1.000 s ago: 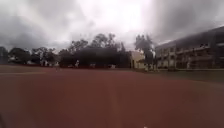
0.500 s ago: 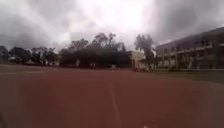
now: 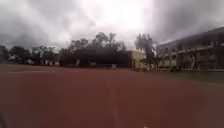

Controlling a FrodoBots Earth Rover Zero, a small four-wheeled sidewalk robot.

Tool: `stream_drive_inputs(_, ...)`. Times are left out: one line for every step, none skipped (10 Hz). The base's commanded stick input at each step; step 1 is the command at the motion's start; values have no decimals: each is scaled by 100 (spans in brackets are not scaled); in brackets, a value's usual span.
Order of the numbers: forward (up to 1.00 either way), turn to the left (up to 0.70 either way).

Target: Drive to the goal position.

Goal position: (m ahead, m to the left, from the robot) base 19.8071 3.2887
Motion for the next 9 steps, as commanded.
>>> stream_drive_inputs(67, 0)
stream_drive_inputs(67, 0)
stream_drive_inputs(67, 0)
stream_drive_inputs(67, 0)
stream_drive_inputs(67, 0)
stream_drive_inputs(67, 0)
stream_drive_inputs(67, 0)
stream_drive_inputs(67, 0)
stream_drive_inputs(67, 0)
